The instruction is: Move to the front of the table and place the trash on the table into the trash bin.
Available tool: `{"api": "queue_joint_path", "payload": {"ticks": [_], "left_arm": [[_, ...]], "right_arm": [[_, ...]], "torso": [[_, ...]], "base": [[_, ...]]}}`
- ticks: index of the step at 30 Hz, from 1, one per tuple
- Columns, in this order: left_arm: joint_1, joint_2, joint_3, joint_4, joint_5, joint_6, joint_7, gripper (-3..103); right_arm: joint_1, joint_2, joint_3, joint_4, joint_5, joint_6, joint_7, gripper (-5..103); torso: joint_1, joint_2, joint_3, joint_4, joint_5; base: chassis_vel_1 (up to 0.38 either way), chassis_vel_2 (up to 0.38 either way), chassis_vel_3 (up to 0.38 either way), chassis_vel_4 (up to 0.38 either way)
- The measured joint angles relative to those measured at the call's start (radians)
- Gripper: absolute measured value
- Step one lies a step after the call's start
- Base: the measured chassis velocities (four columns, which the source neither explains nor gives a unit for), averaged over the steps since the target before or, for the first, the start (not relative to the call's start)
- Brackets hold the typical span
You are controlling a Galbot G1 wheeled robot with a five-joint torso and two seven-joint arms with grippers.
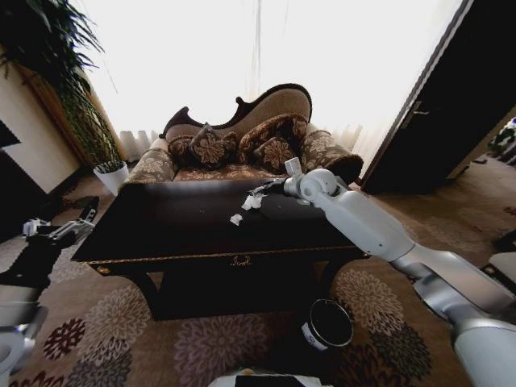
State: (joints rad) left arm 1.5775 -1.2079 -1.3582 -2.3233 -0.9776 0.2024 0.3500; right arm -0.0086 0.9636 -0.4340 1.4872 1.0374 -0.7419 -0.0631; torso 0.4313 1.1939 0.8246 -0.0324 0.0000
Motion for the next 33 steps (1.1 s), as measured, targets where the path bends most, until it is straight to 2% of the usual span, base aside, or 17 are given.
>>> {"api": "queue_joint_path", "payload": {"ticks": [13, 26, 29, 31, 33], "left_arm": [[-0.005, -0.004, 0.007, 0.011, 0.006, -0.002, 0.001, 100], [-0.012, -0.003, 0.017, 0.021, 0.017, -0.003, 0.003, 100], [-0.012, -0.002, 0.017, 0.022, 0.018, -0.003, 0.003, 100], [-0.012, -0.002, 0.017, 0.022, 0.018, -0.003, 0.003, 100], [-0.013, -0.002, 0.017, 0.022, 0.018, -0.003, 0.003, 100]], "right_arm": [[-0.003, 0.043, -0.024, -0.110, -0.099, 0.029, -0.059, 100], [-0.032, 0.042, -0.016, -0.120, -0.130, 0.039, -0.088, 101], [-0.033, 0.043, -0.015, -0.119, -0.132, 0.040, -0.093, 85], [-0.033, 0.043, -0.015, -0.119, -0.133, 0.040, -0.095, 85], [-0.033, 0.043, -0.015, -0.119, -0.136, 0.042, -0.098, 75]], "torso": [[0.000, 0.000, 0.000, 0.0001, 0.0000], [0.000, 0.000, 0.000, 0.0000, 0.0000], [0.000, 0.000, 0.000, 0.0000, 0.0000], [0.000, 0.000, 0.000, 0.0001, 0.0000], [0.000, 0.000, 0.000, 0.0000, 0.0000]], "base": [[0.000, 0.000, 0.000, 0.000], [0.000, 0.000, 0.000, 0.000], [0.000, 0.000, 0.000, 0.000], [0.000, 0.000, 0.000, 0.000], [0.000, 0.000, 0.000, 0.000]]}}
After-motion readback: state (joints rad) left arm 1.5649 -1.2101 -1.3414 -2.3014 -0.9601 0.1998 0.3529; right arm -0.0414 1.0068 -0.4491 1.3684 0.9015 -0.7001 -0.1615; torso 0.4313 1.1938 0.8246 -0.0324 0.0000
